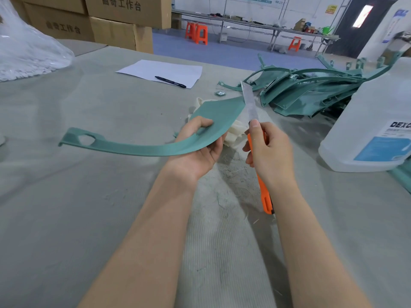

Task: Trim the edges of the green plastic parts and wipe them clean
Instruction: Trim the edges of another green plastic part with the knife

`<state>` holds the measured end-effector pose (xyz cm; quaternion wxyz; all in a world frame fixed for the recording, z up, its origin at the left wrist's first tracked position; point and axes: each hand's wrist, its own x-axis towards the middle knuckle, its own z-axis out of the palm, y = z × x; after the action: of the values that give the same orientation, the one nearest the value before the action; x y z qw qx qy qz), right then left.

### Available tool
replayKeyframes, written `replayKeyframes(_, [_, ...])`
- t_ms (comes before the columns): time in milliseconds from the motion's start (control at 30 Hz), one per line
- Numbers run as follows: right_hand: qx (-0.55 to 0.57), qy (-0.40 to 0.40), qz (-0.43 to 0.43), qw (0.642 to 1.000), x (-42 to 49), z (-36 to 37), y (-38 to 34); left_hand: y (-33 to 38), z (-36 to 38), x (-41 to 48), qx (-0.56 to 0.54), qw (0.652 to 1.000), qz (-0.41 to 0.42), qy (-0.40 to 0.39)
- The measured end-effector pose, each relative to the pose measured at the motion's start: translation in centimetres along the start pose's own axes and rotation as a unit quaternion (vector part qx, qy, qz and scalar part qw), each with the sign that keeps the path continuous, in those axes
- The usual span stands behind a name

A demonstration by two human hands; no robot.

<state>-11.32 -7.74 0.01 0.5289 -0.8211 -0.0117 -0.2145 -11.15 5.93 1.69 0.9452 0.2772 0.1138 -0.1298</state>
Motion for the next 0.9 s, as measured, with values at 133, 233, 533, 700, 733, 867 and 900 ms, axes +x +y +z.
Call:
replayKeyframes(133, [0.004, -0.013, -0.013, 1.000, 0.0, 0.0, 0.0, 0.1, -0.1, -0.1, -0.035, 0.999, -0.019, -0.005])
replayKeyframes(233, [0.019, -0.021, -0.020, 0.999, -0.1, 0.3, 0.0, 0.2, -0.2, -0.2, -0.063, 0.998, -0.026, -0.012])
replayKeyframes(533, [0.058, -0.063, -0.027, 0.996, -0.3, 0.6, -0.1, 0.2, -0.2, -0.4, -0.124, 0.991, -0.032, -0.035])
replayKeyframes(700, [0.020, -0.113, -0.080, 0.990, -1.0, 1.6, -0.3, 0.2, -0.4, 0.0, -0.121, 0.993, -0.004, -0.005])
replayKeyframes(733, [0.011, -0.119, -0.087, 0.989, -1.1, 1.8, -0.4, 0.2, -0.6, 0.1, -0.125, 0.992, 0.007, 0.004])
replayKeyframes(867, [-0.004, -0.133, -0.093, 0.987, -1.2, 1.9, -0.3, 0.2, -1.0, 0.5, -0.134, 0.990, 0.022, 0.024])
replayKeyframes(900, [-0.002, -0.135, -0.092, 0.987, -1.2, 1.8, -0.4, 0.2, -0.9, 0.6, -0.137, 0.990, 0.022, 0.025])
